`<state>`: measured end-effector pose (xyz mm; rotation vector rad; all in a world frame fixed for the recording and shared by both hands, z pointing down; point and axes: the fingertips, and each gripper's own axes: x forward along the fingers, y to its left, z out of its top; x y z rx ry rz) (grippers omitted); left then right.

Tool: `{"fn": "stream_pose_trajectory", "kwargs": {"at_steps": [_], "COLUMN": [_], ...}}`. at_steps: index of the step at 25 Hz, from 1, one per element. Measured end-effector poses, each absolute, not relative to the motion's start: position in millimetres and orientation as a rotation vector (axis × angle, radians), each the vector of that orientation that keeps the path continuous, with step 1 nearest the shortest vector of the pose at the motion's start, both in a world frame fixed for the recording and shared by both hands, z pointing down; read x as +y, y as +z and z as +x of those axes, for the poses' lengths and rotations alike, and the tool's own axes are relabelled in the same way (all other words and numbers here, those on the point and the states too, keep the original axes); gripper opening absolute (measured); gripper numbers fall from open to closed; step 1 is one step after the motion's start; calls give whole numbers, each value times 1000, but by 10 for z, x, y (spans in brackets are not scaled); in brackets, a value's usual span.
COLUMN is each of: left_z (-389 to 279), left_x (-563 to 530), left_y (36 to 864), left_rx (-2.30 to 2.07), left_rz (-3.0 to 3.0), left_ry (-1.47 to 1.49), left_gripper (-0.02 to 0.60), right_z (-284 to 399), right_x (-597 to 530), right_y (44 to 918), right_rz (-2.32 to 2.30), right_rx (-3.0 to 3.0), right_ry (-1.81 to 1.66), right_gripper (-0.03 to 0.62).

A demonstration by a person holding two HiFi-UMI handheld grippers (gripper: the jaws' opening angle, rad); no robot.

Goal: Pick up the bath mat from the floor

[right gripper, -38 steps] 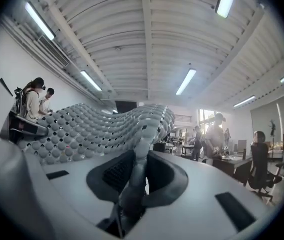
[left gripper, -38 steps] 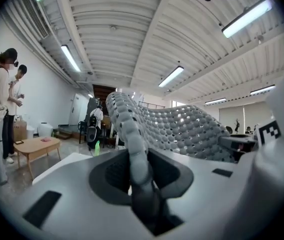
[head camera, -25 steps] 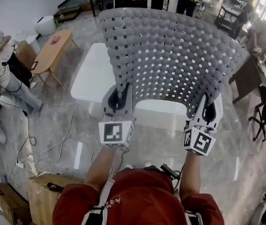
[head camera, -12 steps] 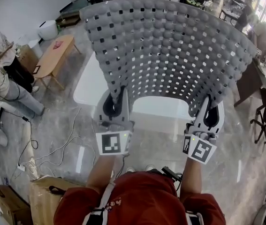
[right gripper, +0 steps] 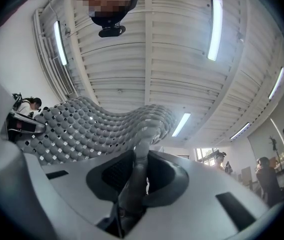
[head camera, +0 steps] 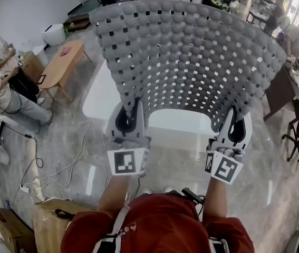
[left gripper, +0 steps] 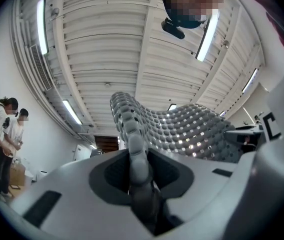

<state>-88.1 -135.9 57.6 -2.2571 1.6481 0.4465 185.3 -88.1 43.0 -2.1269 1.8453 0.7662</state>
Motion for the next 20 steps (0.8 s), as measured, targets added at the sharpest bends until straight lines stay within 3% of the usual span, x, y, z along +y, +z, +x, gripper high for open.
{"fn": "stream_pose_trajectory", "kwargs": {"at_steps": [20], "left_z": [-645], "left_x": [-1277], "left_y": [673], "left_rx": [1621], "left_rz": [-2229], "left_ry": [426], "left_gripper": [95], "right_z": [2030], "right_x": [-756], "right_y": [499], "right_rz": [-2156], "right_rx": [1831], "right_ry": [780], "right_gripper": [80]}}
